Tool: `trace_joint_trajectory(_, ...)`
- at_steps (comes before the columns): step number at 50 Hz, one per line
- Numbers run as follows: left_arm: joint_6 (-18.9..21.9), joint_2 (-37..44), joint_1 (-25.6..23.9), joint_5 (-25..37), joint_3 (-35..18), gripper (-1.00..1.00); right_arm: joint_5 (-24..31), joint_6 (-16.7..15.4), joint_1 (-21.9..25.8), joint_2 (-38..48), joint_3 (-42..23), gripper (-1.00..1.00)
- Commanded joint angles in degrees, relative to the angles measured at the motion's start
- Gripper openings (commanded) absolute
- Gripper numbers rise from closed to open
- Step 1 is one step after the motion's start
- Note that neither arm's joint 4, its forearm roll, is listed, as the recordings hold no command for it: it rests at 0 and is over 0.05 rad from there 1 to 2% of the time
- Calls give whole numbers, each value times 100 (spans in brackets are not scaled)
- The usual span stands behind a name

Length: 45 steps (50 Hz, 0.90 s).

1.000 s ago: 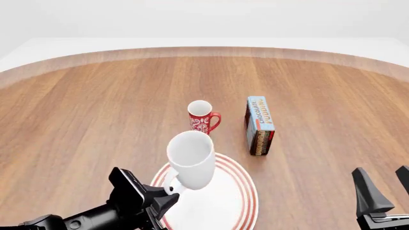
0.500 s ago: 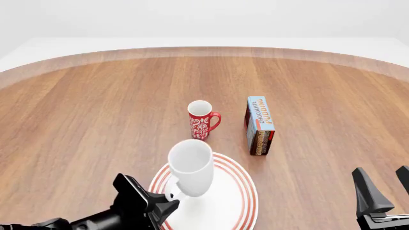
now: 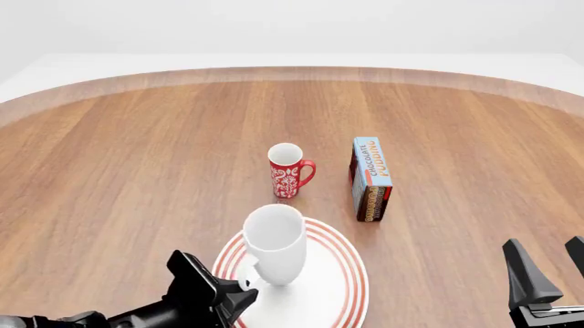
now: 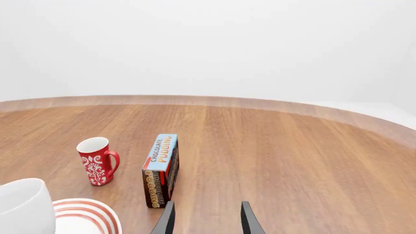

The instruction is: Pick up the white mug and put it on the plate, and put the chocolate pudding to the right of the plate.

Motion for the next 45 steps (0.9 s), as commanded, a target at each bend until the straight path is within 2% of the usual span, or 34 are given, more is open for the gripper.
trace_joint_trajectory(1, 1, 148, -45, -54, -48, -100, 0, 2, -1, 0, 0, 100)
trace_joint_trajectory(45, -99, 749, -2, -353, -34, -100, 0, -1, 1, 0, 0, 100)
